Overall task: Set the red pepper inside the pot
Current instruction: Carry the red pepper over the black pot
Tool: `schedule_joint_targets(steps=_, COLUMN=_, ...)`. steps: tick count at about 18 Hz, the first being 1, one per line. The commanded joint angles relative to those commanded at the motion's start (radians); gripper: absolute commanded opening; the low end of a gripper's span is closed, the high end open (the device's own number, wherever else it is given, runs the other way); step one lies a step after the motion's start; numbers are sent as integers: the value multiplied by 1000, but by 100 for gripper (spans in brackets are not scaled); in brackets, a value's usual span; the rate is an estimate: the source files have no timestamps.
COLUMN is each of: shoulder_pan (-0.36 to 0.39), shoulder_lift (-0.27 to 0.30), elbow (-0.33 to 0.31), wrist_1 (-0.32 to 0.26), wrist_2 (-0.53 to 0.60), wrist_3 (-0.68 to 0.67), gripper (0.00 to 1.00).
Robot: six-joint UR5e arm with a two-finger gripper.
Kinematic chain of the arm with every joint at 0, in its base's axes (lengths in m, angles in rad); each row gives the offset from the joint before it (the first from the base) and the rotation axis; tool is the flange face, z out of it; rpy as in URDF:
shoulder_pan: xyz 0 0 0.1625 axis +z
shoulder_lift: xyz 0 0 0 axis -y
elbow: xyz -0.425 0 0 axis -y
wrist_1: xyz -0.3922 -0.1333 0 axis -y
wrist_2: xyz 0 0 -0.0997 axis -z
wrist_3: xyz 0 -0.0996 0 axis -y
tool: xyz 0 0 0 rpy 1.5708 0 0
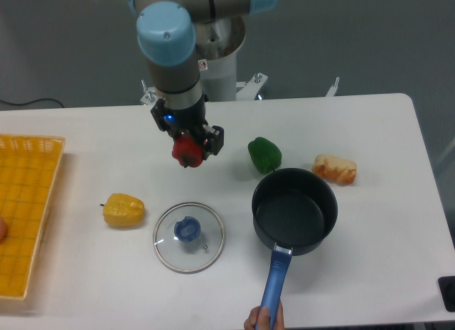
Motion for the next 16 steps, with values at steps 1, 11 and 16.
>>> schedule_joint_targets(steps=1, shoulder_pan=20, shoulder_lift=0, elbow=17, wrist_1=2, wrist_2=0, wrist_3=14, gripper=39)
schedule_joint_targets(steps=11, shoulder_pan=178, shoulder_lift=-21, elbow=60, wrist_1=48, wrist_2=1, wrist_3=123, gripper=39)
schedule_joint_targets(steps=16, shoulder_pan=186, shoulder_lift=-78, elbow=65, wrist_1=119, wrist_2=0, wrist_3=114, gripper=40)
